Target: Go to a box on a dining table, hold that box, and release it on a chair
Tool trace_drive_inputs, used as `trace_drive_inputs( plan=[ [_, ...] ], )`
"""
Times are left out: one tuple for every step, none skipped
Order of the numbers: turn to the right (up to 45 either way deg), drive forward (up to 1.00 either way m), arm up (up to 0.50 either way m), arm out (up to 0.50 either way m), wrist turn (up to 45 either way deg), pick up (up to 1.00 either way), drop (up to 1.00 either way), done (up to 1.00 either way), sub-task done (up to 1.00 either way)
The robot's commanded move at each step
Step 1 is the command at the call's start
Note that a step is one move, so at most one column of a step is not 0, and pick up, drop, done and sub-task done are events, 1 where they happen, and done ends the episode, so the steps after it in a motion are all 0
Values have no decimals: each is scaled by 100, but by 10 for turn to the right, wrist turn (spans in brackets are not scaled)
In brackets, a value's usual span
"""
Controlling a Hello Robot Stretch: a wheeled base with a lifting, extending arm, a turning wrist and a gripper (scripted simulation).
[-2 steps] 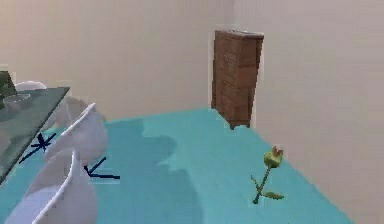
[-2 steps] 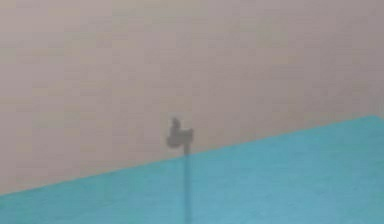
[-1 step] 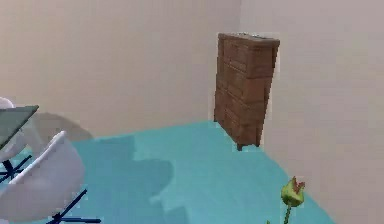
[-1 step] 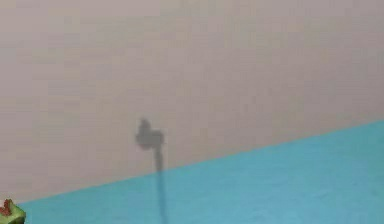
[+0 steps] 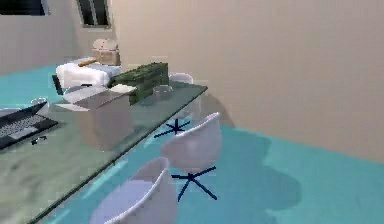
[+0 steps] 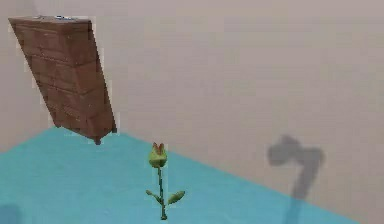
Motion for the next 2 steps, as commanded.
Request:
trace_drive_inputs(
  plan=[
    [-450,0,0,0,0,0,0,0,0],
    [-450,0,0,0,0,0,0,0,0]
  ],
)
